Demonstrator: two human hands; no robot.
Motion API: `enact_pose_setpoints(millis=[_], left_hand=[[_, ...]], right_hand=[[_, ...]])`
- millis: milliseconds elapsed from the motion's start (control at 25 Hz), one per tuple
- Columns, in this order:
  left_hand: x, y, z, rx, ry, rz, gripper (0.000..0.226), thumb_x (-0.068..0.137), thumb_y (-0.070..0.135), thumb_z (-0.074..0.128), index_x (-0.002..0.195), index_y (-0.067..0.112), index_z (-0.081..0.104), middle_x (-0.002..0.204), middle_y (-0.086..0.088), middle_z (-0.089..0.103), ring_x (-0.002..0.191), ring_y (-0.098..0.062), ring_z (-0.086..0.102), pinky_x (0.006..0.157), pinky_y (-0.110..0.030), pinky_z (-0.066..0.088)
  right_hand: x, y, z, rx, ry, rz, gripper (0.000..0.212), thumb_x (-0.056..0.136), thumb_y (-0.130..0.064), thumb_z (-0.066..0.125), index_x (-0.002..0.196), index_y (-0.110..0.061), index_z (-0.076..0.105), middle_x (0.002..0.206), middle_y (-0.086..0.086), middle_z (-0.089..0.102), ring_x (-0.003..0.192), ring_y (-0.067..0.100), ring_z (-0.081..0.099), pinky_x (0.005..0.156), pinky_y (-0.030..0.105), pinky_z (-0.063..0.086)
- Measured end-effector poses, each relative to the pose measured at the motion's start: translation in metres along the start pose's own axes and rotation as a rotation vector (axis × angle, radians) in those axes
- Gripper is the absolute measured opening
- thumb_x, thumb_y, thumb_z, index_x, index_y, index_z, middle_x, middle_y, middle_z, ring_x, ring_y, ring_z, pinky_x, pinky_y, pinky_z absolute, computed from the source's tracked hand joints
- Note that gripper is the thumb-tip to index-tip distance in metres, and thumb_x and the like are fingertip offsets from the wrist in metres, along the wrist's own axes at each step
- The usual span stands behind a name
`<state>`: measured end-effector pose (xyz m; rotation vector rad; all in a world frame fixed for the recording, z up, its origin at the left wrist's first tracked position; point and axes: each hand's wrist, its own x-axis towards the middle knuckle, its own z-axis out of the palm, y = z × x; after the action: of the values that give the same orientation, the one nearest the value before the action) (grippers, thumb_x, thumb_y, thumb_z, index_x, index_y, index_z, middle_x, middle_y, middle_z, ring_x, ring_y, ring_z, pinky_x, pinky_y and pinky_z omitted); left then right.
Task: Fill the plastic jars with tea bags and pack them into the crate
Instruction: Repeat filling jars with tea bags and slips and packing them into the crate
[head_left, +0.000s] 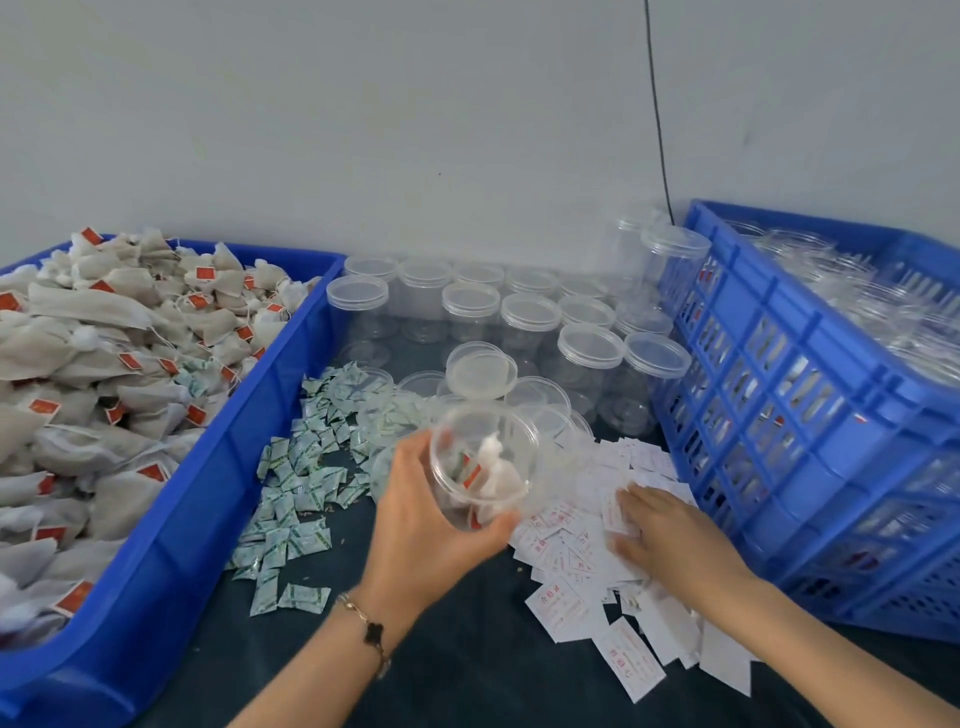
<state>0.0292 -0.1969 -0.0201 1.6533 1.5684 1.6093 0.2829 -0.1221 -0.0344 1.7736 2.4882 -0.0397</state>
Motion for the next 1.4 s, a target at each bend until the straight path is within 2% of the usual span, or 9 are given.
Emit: enact_pose_setpoints(millis=[240,400,600,760,840,1000,1160,1280,1400], left_hand=[[-0.021,-0.019,0.021,-0.107,-0.037,-0.148,0.079,0.046,0.055,0.079,0.114,0.035,0.043,0.11,0.033,0.049,0.103,0.015,0.051,0.076,0.002,0.039],[-0.021,-0.027,0.019,-0.059,-0.044,-0.165,0.076,0.046,0.06,0.075,0.111,0.039,0.041,0.108,0.028,0.051,0.102,0.016,0.05,0.077,0.002,0.037],[-0.016,-0.032,0.013,0.07,-0.124,-0.123,0.074,0.047,0.06,0.069,0.109,0.033,0.038,0.11,0.017,0.052,0.103,0.012,0.049,0.077,0.001,0.037],[-0.018,-0.03,0.015,0.085,-0.111,-0.119,0.07,0.046,0.059,0.068,0.103,0.034,0.036,0.102,0.017,0.052,0.096,0.01,0.053,0.072,-0.004,0.042],[-0.017,-0.03,0.014,0.094,-0.114,-0.118,0.067,0.046,0.06,0.068,0.099,0.037,0.033,0.099,0.015,0.052,0.09,0.005,0.056,0.07,-0.009,0.045],[-0.017,-0.033,0.013,0.077,-0.112,-0.106,0.067,0.047,0.059,0.07,0.1,0.038,0.034,0.102,0.015,0.054,0.093,0.008,0.054,0.071,-0.006,0.043],[-0.018,-0.034,0.014,0.075,-0.11,-0.097,0.072,0.047,0.06,0.071,0.105,0.035,0.036,0.105,0.016,0.053,0.098,0.011,0.053,0.074,-0.004,0.042],[-0.017,-0.033,0.014,0.089,-0.113,-0.109,0.067,0.046,0.06,0.07,0.099,0.039,0.035,0.101,0.012,0.056,0.09,0.003,0.058,0.071,-0.01,0.045],[-0.017,-0.034,0.013,0.077,-0.133,-0.126,0.074,0.041,0.06,0.072,0.101,0.038,0.034,0.103,0.015,0.054,0.091,0.011,0.056,0.067,-0.006,0.043]], right_hand=[[-0.01,-0.002,-0.004,0.013,0.167,-0.05,0.043,0.102,-0.02,0.037,0.145,-0.022,0.036,0.152,-0.003,0.031,0.14,0.013,0.026,0.112,0.028,0.023],[-0.022,-0.026,-0.041,0.419,0.554,-0.134,0.026,0.088,-0.004,0.062,0.113,-0.011,0.069,0.107,0.001,0.069,0.102,0.02,0.063,0.085,0.031,0.05],[-0.02,-0.075,-0.082,0.459,0.742,-0.443,0.02,0.091,-0.016,0.056,0.102,-0.008,0.071,0.094,0.0,0.071,0.094,0.01,0.062,0.083,0.02,0.047],[-0.007,-0.095,-0.077,0.234,0.647,-0.572,0.022,0.083,-0.008,0.065,0.104,-0.008,0.073,0.109,0.006,0.069,0.106,0.025,0.063,0.088,0.041,0.051],[-0.006,-0.096,-0.074,0.155,0.523,-0.597,0.022,0.09,-0.02,0.06,0.106,-0.011,0.072,0.123,0.01,0.063,0.117,0.029,0.057,0.09,0.047,0.049],[-0.01,-0.081,-0.073,0.046,0.309,-0.56,0.059,0.093,-0.053,0.023,0.125,-0.022,0.062,0.149,0.006,0.038,0.139,0.025,0.031,0.107,0.041,0.031],[-0.014,-0.073,-0.075,0.12,0.144,-0.481,0.071,0.085,-0.065,0.006,0.141,-0.037,0.04,0.158,-0.01,0.012,0.143,0.006,0.0,0.113,0.03,0.006],[-0.012,-0.088,-0.08,0.06,0.101,-0.554,0.076,0.083,-0.068,0.003,0.139,-0.033,0.043,0.151,-0.013,0.031,0.144,0.004,-0.002,0.115,0.043,-0.01],[-0.006,-0.107,-0.075,-0.058,0.102,-0.642,0.082,0.085,-0.069,0.003,0.128,-0.022,0.055,0.131,-0.01,0.056,0.144,0.007,0.006,0.103,0.045,-0.034]])
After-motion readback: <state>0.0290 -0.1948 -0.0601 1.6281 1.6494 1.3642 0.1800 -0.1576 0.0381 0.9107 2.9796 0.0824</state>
